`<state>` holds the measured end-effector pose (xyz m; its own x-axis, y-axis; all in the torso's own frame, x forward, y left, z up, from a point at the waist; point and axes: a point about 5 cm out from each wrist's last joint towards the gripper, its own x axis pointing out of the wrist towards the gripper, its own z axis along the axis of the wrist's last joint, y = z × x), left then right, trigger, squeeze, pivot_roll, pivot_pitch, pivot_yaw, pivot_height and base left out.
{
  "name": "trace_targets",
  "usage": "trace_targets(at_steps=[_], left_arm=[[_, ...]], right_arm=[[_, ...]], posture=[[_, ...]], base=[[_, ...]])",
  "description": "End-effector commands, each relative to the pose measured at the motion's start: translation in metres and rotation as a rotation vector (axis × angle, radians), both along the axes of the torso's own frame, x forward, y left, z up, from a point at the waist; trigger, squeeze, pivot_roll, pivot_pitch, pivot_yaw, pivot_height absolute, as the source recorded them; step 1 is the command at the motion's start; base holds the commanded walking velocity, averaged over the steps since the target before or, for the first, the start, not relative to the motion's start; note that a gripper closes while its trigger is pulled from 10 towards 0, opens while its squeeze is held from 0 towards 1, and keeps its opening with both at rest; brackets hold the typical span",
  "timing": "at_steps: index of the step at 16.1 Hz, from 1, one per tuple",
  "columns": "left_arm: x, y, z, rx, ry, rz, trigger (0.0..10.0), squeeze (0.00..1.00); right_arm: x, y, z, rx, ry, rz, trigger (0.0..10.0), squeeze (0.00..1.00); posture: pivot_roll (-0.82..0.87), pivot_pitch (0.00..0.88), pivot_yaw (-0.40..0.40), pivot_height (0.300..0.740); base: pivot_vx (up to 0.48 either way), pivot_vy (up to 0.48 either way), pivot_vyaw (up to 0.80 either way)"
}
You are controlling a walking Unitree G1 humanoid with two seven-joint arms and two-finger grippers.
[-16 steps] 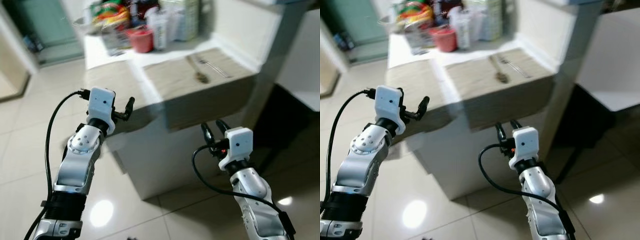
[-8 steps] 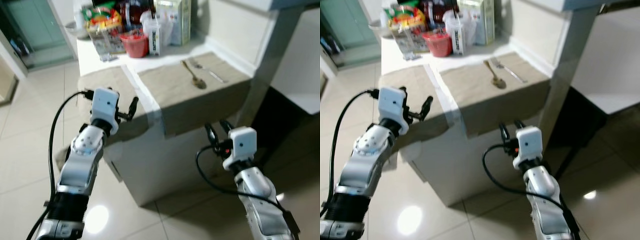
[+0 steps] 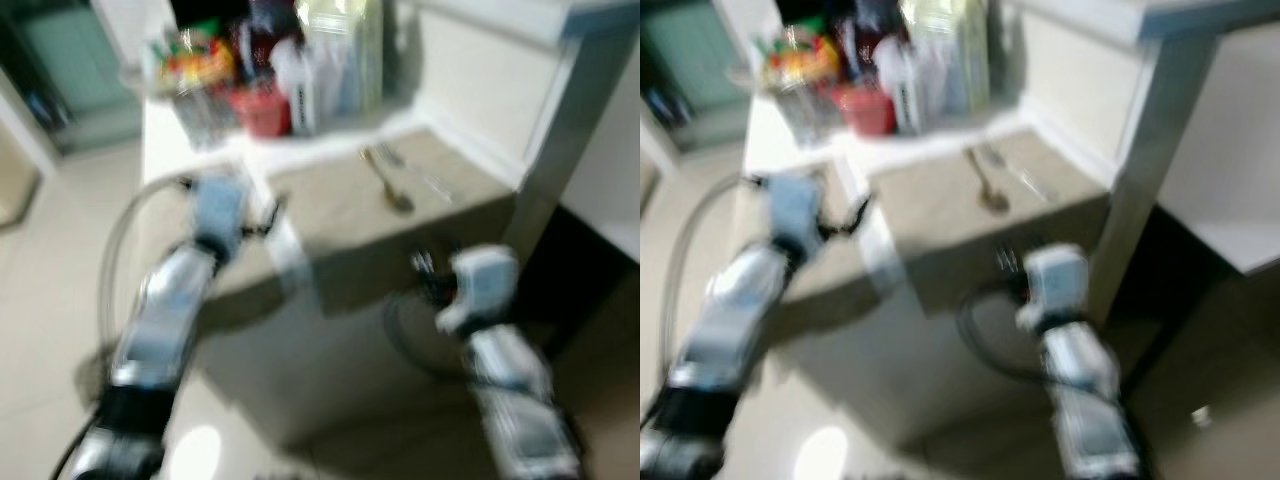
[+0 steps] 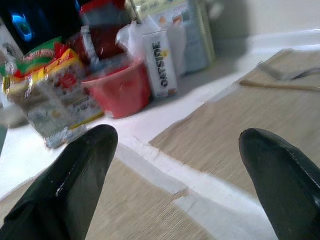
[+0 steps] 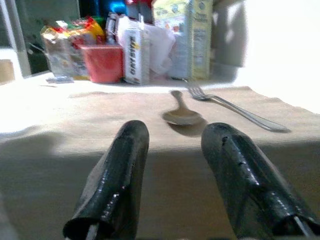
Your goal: Setting the table
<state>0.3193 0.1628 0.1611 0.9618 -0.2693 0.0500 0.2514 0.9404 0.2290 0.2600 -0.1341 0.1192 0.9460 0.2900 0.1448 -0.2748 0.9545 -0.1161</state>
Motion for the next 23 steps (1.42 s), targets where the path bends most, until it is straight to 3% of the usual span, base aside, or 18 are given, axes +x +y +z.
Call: trace_targets(at_steps=[1, 6, 8, 11, 15, 18, 20, 21, 23], left_arm=[[0.002, -0.006, 0.009, -0.002, -0.032, -0.028, 10.0, 0.0], [0.006, -0.002, 0.008, -0.075, -0.019, -0.003, 10.0, 0.0], [0.004, 0.001, -0.001, -0.103, 0.02, 0.007, 10.0, 0.0], [0.003, 0.024, -0.005, -0.189, 0.06, 0.071, 10.0, 0.0], [0.01, 0.031, 0.016, -0.157, 0.023, 0.054, 10.0, 0.0], [0.005, 0.029, 0.013, -0.145, 0.034, 0.047, 10.0, 0.0], [-0.019, 0.048, 0.001, -0.184, 0.056, 0.109, 10.0, 0.0], [-0.038, 0.053, -0.008, -0.193, 0.059, 0.128, 10.0, 0.0], [-0.06, 0.039, -0.007, -0.151, -0.003, 0.07, 10.0, 0.0]], right_arm=[[-0.002, -0.005, 0.003, -0.028, -0.018, -0.009, 10.0, 0.0], [0.003, -0.017, 0.025, -0.043, -0.126, -0.089, 10.0, 0.0], [0.005, -0.042, 0.041, -0.065, -0.179, -0.204, 10.0, 0.0], [0.004, -0.077, 0.043, -0.102, -0.135, -0.273, 10.0, 0.0], [0.004, -0.078, 0.048, -0.094, -0.139, -0.275, 10.0, 0.0], [-0.003, -0.072, 0.036, -0.042, -0.091, -0.305, 10.0, 0.0], [-0.026, -0.062, 0.026, -0.039, -0.047, -0.275, 10.0, 0.0], [-0.037, -0.057, 0.021, -0.038, -0.028, -0.263, 10.0, 0.0], [-0.045, -0.05, 0.027, -0.05, -0.053, -0.232, 10.0, 0.0]], posture=[[-0.2, 0.0, 0.132, 0.74], [-0.21, 0.0, 0.134, 0.74], [-0.22, 0.0, 0.143, 0.74], [-0.24, 0.0, 0.15, 0.74], [-0.24, 0.0, 0.158, 0.74], [-0.24, 0.0, 0.169, 0.74], [-0.24, 0.0, 0.171, 0.74], [-0.24, 0.0, 0.171, 0.74], [-0.24, 0.0, 0.17, 0.74]], base=[[0.0, 0.0, 0.0], [0.0, 0.0, 0.0], [0.0, 0.0, 0.0], [0.0, 0.0, 0.0], [0.0, 0.0, 0.0], [0.0, 0.0, 0.0], [0.0, 0.0, 0.0], [0.0, 0.0, 0.0], [0.0, 0.0, 0.0]])
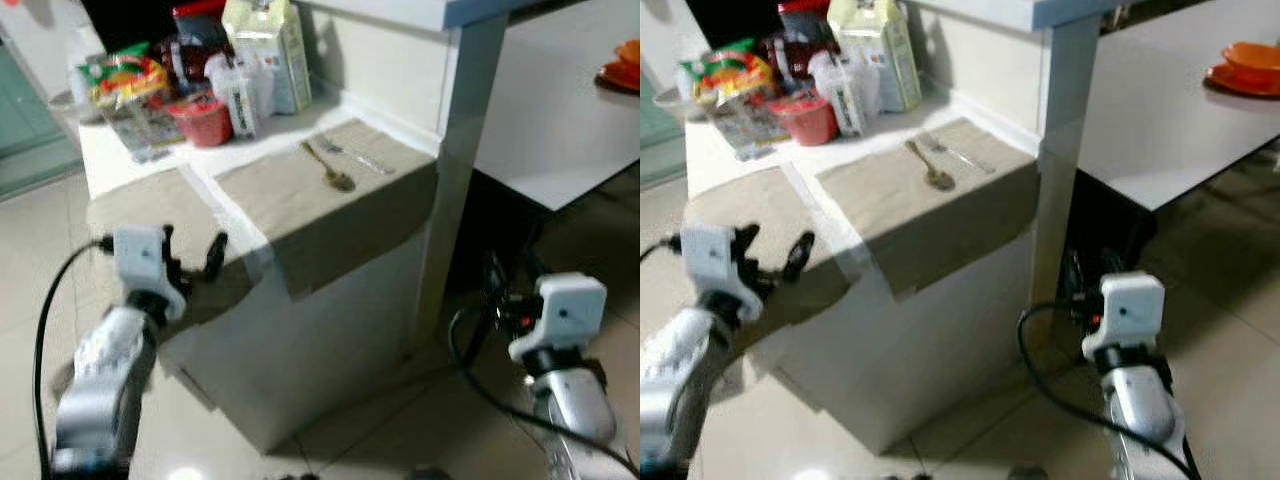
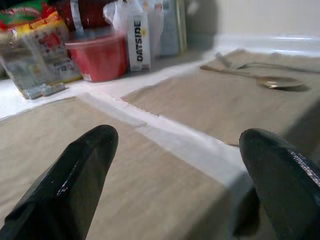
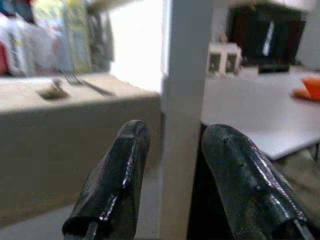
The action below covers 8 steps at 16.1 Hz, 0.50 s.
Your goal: Setting the table
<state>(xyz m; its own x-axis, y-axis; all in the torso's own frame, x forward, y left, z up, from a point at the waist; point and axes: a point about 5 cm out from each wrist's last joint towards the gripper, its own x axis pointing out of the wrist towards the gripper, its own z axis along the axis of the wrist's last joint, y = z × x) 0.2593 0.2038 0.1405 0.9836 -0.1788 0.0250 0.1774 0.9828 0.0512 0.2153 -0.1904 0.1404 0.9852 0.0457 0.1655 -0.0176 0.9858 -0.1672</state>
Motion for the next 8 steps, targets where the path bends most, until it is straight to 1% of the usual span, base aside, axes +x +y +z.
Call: trace_targets(at_steps=[1, 2, 3, 4, 6, 8], left_arm=[[-0.01, -0.012, 0.018, 0.078, -0.128, -0.065, 10.0, 0.0], [-0.01, -0.012, 0.018, 0.078, -0.128, -0.065, 10.0, 0.0], [-0.015, -0.013, 0.02, 0.097, -0.143, -0.07, 10.0, 0.0], [-0.03, -0.015, 0.02, 0.175, -0.197, -0.069, 10.0, 0.0], [-0.033, -0.016, 0.019, 0.204, -0.204, -0.064, 10.0, 0.0], [-0.026, -0.019, 0.02, 0.183, -0.198, -0.062, 10.0, 0.0]], right_arm=[[-0.001, 0.007, 0.011, -0.019, -0.046, 0.039, 10.0, 0.0], [-0.001, 0.007, 0.011, -0.019, -0.046, 0.039, 10.0, 0.0], [-0.003, 0.007, 0.011, -0.017, -0.043, 0.036, 10.0, 0.0], [-0.01, 0.009, 0.007, -0.008, -0.043, 0.034, 10.0, 0.0], [-0.012, 0.011, 0.005, -0.011, -0.041, 0.039, 10.0, 0.0], [-0.008, 0.012, 0.004, -0.011, -0.035, 0.027, 10.0, 0.0]], posture=[[-0.24, 0.0, 0.17, 0.74], [-0.24, 0.0, 0.17, 0.74], [-0.24, 0.0, 0.17, 0.74], [-0.25, 0.0, 0.172, 0.74], [-0.25, 0.0, 0.174, 0.74], [-0.25, 0.0, 0.172, 0.74]], base=[[0.0, 0.0, 0.0], [0.0, 0.0, 0.0], [0.0, 0.0, 0.0], [0.0, 0.0, 0.0], [0.0, 0.0, 0.0], [0.0, 0.0, 0.0]])
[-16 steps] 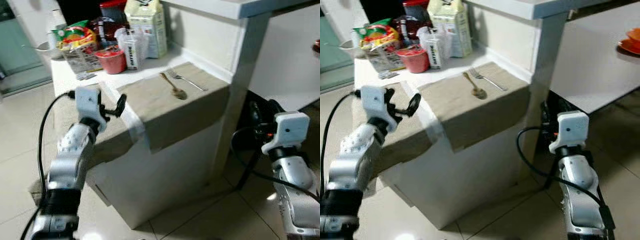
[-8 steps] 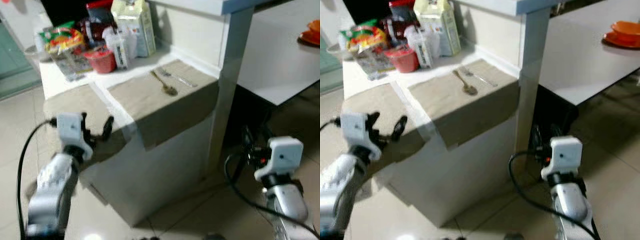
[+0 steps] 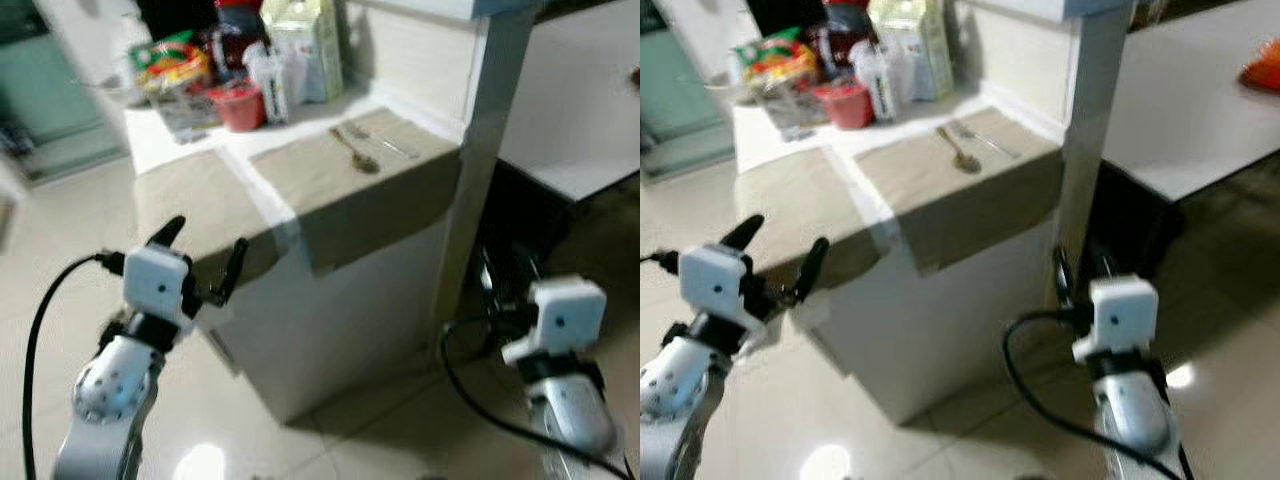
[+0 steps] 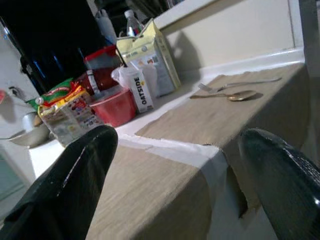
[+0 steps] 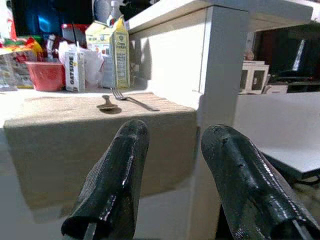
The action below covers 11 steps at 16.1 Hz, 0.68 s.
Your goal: Setting the table
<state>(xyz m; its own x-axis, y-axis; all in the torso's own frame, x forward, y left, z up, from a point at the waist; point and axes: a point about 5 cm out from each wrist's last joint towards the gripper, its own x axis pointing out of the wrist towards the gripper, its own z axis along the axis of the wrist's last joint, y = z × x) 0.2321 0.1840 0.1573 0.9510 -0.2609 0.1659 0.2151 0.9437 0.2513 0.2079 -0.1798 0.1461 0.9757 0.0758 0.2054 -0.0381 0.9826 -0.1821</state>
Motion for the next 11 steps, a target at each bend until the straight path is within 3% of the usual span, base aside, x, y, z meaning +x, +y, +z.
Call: trace_targets(at_steps=[1, 5, 11], left_arm=[[0.004, -0.002, 0.004, 0.005, -0.001, -0.008, 10.0, 0.0], [0.015, -0.005, 0.001, -0.041, 0.035, 0.045, 10.0, 0.0], [0.024, -0.009, 0.007, -0.08, 0.036, 0.04, 10.0, 0.0]], right_arm=[[0.001, 0.001, -0.002, -0.001, 0.006, -0.003, 10.0, 0.0], [0.0, 0.005, -0.002, 0.001, -0.005, -0.002, 10.0, 0.0], [0.003, 0.006, -0.004, -0.013, -0.01, 0.002, 10.0, 0.0]], posture=[[-0.25, 0.0, 0.174, 0.74], [-0.25, 0.0, 0.176, 0.74], [-0.25, 0.0, 0.182, 0.74]], base=[[0.0, 0.0, 0.0], [0.0, 0.0, 0.0], [0.464, 0.0, 0.0]])
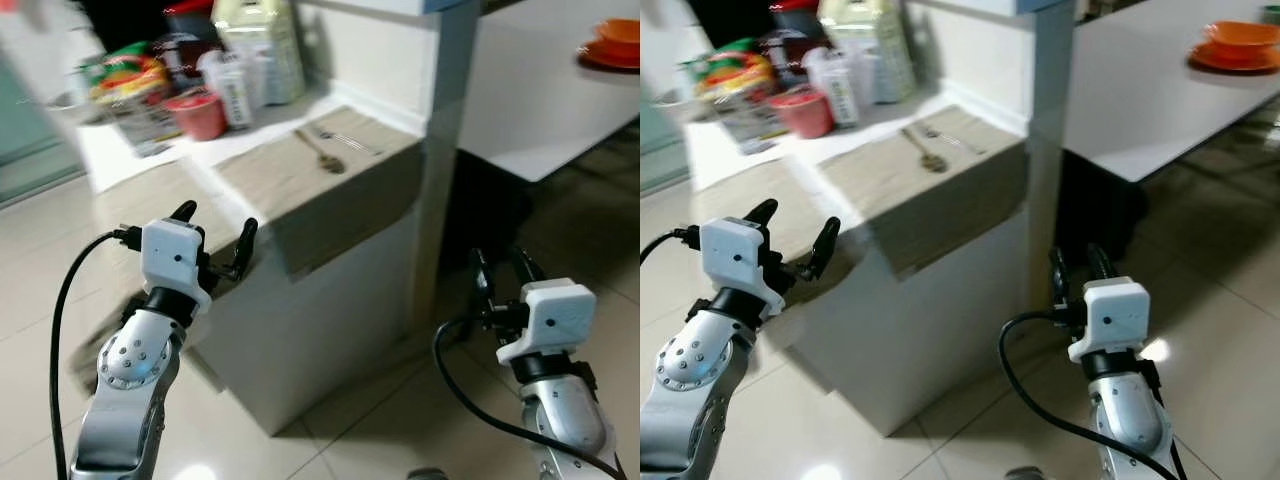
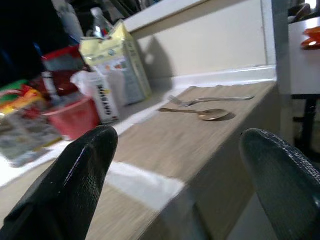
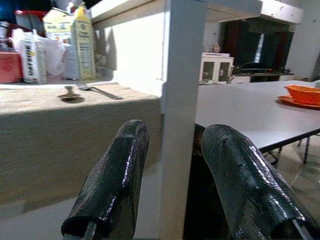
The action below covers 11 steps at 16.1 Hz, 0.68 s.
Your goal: Setting the table
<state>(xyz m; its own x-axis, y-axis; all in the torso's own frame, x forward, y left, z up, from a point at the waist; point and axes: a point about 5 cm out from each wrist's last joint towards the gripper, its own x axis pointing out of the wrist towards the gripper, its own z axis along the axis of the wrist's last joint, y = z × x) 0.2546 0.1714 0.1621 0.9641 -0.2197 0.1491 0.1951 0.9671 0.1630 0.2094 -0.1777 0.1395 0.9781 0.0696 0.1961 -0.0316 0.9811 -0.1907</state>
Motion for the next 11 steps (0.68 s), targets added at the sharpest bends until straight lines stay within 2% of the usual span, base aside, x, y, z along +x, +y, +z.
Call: trace_targets(at_steps=[1, 5, 11], left_arm=[[0.003, 0.002, 0.003, -0.01, 0.001, 0.008, 10.0, 0.0], [0.01, -0.004, 0.005, -0.041, 0.003, -0.006, 10.0, 0.0], [0.014, -0.014, 0.008, -0.036, -0.012, -0.045, 10.0, 0.0]], right_arm=[[0.002, 0.004, 0.002, -0.005, -0.019, 0.009, 10.0, 0.0], [0.004, 0.005, 0.0, -0.004, -0.021, 0.012, 10.0, 0.0], [0.007, 0.007, 0.0, -0.008, -0.03, 0.021, 10.0, 0.0]], posture=[[-0.25, 0.0, 0.183, 0.74], [-0.25, 0.0, 0.186, 0.74], [-0.25, 0.0, 0.186, 0.74]], base=[[0.48, 0.0, 0.0], [0.48, 0.0, 0.0], [0.48, 0.0, 0.0]])
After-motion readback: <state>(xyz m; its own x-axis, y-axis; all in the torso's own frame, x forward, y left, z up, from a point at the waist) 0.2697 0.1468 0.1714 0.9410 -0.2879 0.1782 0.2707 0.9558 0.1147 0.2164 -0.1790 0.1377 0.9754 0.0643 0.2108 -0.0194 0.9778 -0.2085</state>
